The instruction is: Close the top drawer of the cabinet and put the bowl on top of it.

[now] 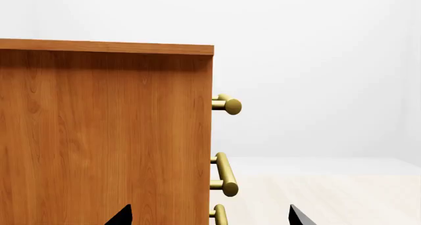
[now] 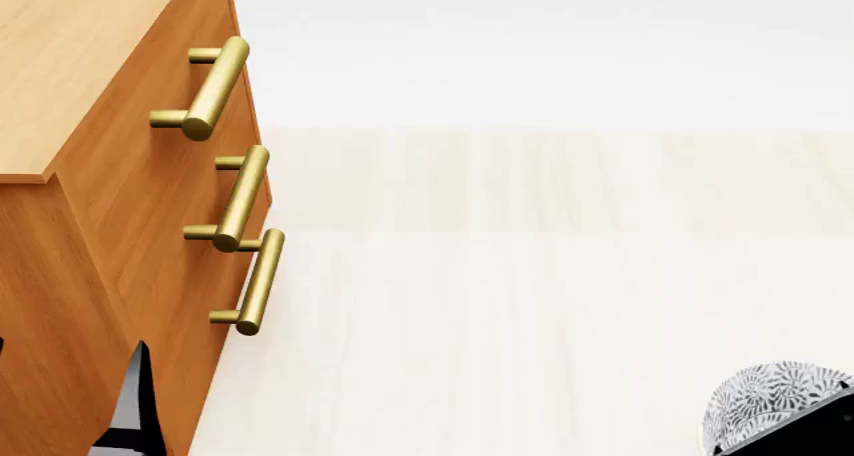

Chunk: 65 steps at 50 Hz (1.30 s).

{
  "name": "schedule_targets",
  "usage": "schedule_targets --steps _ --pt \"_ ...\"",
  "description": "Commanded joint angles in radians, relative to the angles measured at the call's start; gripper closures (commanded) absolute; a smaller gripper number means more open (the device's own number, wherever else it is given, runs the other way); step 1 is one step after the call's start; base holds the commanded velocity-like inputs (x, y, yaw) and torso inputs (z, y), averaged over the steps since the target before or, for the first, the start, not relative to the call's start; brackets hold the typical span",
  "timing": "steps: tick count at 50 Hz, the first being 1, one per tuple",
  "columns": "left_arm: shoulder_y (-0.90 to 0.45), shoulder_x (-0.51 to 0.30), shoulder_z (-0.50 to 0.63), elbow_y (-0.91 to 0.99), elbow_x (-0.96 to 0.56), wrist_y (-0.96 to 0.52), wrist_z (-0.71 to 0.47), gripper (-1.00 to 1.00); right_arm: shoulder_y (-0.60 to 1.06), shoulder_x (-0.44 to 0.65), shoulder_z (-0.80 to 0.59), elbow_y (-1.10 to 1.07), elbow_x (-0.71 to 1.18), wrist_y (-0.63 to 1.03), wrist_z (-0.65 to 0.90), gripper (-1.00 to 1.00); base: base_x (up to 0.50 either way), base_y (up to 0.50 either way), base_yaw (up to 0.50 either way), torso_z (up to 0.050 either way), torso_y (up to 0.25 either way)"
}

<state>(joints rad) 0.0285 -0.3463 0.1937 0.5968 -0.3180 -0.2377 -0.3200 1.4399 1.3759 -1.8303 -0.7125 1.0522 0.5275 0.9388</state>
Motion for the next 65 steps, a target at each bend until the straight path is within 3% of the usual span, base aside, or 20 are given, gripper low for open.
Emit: schedule_targets --steps 1,65 --pt "0.001 -0.004 0.003 0.006 -0.002 -0.003 -0.005 -1.00 -0.013 -0.002 -0.005 -0.028 -0.006 -0.003 0.016 -1.00 0.00 0.00 0.00 0.000 0.000" --pt "-0.009 -0.014 0.023 -0.019 -0.004 0.013 -0.021 -1.00 -0.234 -0.111 -0.069 0.213 -0.073 -0.257 0.001 -1.00 0.00 0.00 0.00 0.000 0.000"
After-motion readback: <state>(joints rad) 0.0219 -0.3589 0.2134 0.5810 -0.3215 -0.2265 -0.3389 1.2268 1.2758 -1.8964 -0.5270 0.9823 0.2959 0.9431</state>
